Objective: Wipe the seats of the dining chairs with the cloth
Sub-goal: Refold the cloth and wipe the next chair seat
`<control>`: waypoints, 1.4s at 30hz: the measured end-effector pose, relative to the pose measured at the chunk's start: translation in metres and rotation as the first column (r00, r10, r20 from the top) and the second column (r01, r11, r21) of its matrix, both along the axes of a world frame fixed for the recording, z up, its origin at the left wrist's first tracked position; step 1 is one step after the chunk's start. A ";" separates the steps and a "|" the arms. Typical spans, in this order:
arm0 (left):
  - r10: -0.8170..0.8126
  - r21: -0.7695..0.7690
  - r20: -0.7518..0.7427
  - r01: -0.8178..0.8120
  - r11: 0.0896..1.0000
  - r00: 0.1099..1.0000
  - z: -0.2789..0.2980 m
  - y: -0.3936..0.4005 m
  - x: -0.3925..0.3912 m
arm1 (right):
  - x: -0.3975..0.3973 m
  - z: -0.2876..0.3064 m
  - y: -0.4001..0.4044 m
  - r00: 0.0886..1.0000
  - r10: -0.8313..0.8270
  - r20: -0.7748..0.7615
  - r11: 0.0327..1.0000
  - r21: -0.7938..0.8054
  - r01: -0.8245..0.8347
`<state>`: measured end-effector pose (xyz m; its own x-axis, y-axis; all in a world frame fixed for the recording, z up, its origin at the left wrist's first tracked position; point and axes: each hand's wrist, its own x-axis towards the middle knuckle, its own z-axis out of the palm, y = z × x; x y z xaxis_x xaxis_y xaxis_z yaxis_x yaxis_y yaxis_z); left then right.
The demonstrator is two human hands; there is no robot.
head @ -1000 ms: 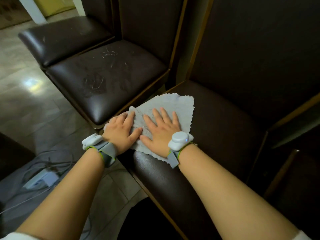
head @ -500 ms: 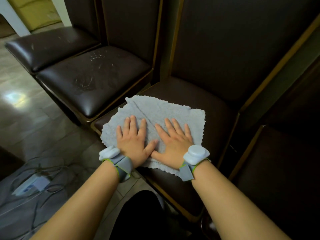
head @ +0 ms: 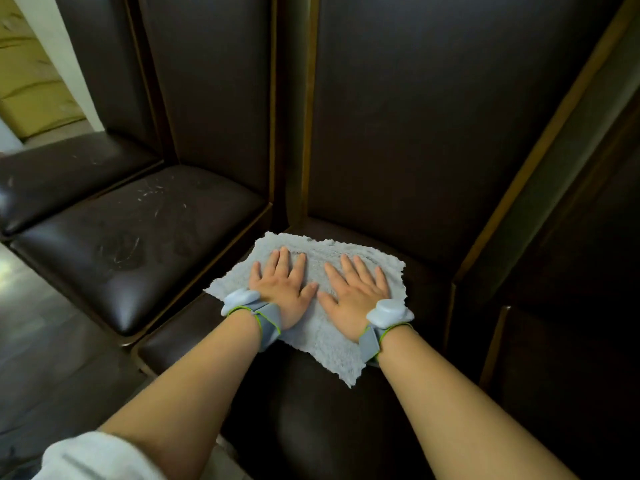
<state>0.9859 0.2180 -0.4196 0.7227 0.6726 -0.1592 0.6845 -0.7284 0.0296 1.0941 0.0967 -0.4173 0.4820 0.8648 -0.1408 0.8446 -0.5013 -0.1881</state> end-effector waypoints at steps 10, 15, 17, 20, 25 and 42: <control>-0.011 -0.137 0.016 0.013 0.991 1.000 0.003 0.068 0.077 | 0.065 -0.003 0.057 0.999 -0.045 -0.010 0.999 0.025 0.045; 0.029 -0.185 0.018 -0.025 0.982 0.999 0.009 0.080 0.094 | 0.074 0.000 0.063 0.997 -0.034 -0.067 0.998 0.054 0.038; -0.015 -0.128 0.009 0.016 0.992 1.000 0.011 0.075 0.094 | 0.072 0.002 0.057 0.996 -0.030 -0.081 0.998 0.060 0.035; -0.056 -0.065 -0.016 0.055 0.996 0.998 0.010 0.062 0.094 | 0.073 0.003 0.041 0.996 -0.038 -0.079 0.996 0.073 0.044; -0.161 0.026 -0.020 0.162 0.986 0.987 0.000 0.023 0.108 | 0.085 -0.002 -0.004 0.993 -0.088 -0.073 0.990 0.106 0.095; -0.354 -0.001 0.037 0.354 0.935 0.935 0.002 -0.092 0.072 | 0.023 -0.008 -0.130 0.805 -0.378 -0.457 0.868 0.127 0.480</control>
<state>1.0580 0.1256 -0.4176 0.9190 0.3711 -0.1331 0.3808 -0.9230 0.0558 1.1170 -0.0331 -0.4256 0.7536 0.6140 -0.2346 0.3739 -0.6940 -0.6153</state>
